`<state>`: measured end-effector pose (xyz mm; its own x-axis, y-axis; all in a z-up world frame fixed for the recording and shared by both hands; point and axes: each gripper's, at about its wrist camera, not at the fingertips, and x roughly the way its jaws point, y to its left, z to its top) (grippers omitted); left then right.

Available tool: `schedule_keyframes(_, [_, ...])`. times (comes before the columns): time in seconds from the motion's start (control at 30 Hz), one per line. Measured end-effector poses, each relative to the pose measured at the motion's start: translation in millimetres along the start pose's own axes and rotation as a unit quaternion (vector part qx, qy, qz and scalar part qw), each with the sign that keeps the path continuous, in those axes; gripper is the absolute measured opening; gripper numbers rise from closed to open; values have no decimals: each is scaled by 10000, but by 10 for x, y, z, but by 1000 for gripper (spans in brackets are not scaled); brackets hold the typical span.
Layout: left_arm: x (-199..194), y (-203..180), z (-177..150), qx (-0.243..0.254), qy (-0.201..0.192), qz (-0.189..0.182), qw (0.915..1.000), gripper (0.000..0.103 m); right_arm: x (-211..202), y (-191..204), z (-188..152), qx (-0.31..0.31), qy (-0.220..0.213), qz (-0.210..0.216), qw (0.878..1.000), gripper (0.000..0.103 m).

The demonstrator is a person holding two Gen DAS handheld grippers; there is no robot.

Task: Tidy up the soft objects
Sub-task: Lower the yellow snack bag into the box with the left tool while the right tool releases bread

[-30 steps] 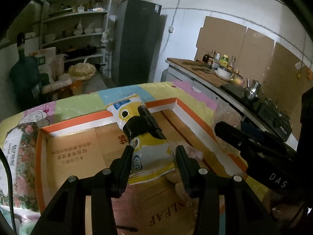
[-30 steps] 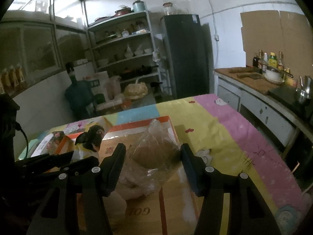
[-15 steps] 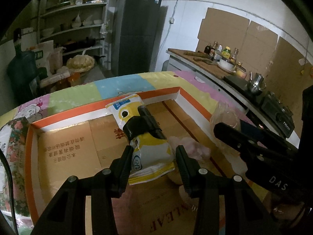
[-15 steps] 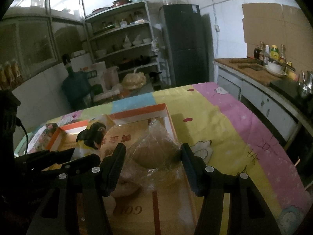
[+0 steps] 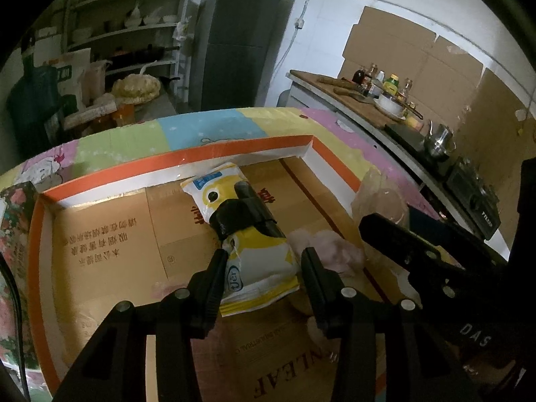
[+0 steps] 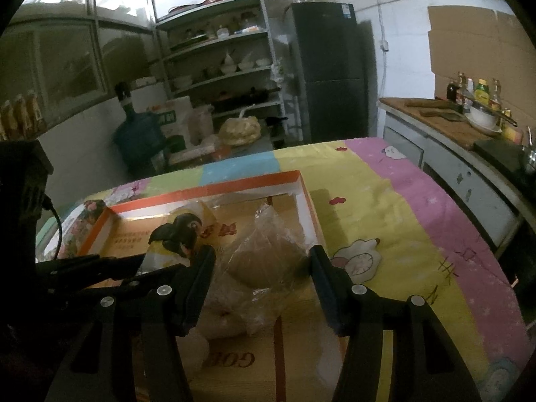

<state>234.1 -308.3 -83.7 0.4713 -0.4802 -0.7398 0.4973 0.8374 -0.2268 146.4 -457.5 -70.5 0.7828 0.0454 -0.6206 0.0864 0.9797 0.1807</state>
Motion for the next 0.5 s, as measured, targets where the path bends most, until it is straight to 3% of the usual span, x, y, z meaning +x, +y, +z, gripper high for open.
schedule_keyframes(0.5, [-8,-5,-28,-84,-51,90,9999,50,70,-52,-16,139,188,126,9996,61])
